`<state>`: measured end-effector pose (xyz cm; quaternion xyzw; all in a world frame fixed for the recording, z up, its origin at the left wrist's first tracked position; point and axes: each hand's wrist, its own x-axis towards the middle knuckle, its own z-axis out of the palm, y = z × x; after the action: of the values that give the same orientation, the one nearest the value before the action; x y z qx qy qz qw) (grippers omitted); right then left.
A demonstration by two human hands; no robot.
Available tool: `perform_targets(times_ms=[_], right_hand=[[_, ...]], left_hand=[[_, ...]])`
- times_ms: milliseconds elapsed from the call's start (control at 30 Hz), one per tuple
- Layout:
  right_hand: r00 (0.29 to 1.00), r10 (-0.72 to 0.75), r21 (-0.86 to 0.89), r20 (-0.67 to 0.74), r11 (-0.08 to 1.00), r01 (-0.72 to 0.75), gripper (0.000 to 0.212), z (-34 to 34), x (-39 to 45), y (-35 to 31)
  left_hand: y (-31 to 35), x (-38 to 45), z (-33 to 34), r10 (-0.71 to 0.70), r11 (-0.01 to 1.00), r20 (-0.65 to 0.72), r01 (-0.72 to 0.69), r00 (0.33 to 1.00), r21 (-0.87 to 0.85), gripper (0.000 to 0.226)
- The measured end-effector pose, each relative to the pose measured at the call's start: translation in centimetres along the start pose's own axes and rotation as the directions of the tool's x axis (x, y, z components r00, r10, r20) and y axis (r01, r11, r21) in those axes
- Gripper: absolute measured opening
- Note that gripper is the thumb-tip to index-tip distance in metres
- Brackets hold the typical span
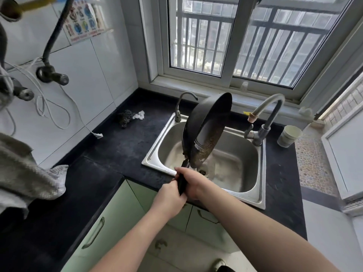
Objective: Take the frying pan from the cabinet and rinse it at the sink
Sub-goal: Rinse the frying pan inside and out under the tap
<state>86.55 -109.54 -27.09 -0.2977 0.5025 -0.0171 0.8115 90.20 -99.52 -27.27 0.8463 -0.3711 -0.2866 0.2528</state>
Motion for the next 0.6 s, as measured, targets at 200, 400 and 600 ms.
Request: perform_targets(times_ms=[200,400,600], right_hand=[[0.994,-0.07,-0.011,-0.088,0.998,0.069,0.048,0.1,0.0,0.4],[0.981,-0.141,-0.06,-0.134,0.989,0.134,0.048,0.3,0.4,1.6],[0.964,-0.234,0.01,-0.126,0.971,0.237,0.046,1.4,0.4,1.6]], left_hand=[[0.2,-0.3,0.8,-0.016,0.998,-0.044,0.019,0.999,0.052,0.03],[-0.7,-1.0,1.3,-0.035,0.999,-0.088,0.037,0.996,0.029,0.032],[-0.1,-0.7,-1.3,-0.222,0.97,0.101,0.23,0.97,-0.074,0.027]])
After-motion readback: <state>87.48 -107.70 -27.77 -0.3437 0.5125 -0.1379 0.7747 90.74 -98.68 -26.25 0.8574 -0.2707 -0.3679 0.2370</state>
